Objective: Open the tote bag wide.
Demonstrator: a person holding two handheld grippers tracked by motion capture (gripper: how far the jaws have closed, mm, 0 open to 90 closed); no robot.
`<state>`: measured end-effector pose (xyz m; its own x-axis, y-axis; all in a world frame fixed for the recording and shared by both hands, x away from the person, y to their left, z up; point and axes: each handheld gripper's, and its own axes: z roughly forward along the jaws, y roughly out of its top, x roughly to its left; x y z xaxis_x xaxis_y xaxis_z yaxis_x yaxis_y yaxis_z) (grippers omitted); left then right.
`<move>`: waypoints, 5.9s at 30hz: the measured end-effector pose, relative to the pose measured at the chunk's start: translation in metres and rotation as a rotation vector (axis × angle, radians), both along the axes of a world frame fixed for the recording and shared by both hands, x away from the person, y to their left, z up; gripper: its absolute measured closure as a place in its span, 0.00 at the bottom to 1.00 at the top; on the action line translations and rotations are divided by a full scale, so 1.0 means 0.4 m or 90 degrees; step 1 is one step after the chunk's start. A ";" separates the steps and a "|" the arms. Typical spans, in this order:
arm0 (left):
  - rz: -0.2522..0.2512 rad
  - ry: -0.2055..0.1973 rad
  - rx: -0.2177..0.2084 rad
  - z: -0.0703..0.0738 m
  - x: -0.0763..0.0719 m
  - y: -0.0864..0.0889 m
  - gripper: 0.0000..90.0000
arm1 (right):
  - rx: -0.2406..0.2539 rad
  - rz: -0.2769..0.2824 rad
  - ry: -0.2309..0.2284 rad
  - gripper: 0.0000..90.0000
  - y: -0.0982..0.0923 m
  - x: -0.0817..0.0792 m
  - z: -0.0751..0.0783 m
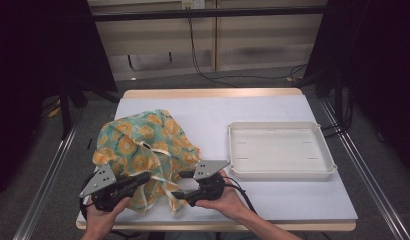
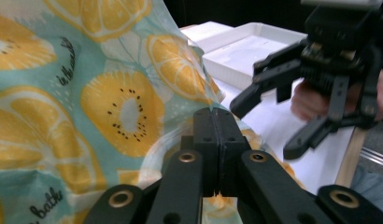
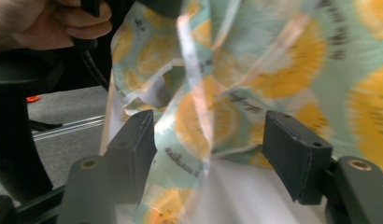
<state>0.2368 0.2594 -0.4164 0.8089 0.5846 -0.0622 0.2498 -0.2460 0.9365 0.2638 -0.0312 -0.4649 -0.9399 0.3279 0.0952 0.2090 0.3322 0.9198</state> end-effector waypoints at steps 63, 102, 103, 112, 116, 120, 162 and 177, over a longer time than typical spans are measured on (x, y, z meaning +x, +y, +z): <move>0.087 -0.036 -0.094 0.176 0.140 0.142 1.00 | -0.008 -0.048 -0.066 0.39 0.008 0.039 -0.018; 0.148 0.009 -0.107 0.133 0.192 0.301 1.00 | 0.123 -0.173 -0.113 1.00 0.030 0.357 0.251; 0.148 0.009 -0.107 0.133 0.192 0.301 1.00 | 0.123 -0.173 -0.113 1.00 0.030 0.357 0.251; 0.182 0.034 -0.102 0.093 0.235 0.333 1.00 | 0.095 -0.195 -0.096 1.00 0.070 0.427 0.235; 0.196 0.053 -0.095 0.060 0.242 0.347 1.00 | 0.071 -0.203 -0.083 1.00 0.080 0.443 0.209; 0.200 0.066 -0.095 0.035 0.241 0.358 1.00 | 0.051 -0.214 -0.074 1.00 0.081 0.455 0.183; -0.006 -0.016 0.019 0.098 0.161 0.147 1.00 | 0.066 -0.199 -0.076 1.00 0.094 0.443 0.191; 0.063 -0.025 -0.093 0.154 0.185 0.276 1.00 | 0.086 -0.193 -0.089 1.00 0.093 0.445 0.237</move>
<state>0.3106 0.3699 -0.3549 0.7517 0.6482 -0.1215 0.2283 -0.0830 0.9700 0.4417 0.0062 -0.3703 -0.8090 0.5867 0.0345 0.1486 0.1474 0.9778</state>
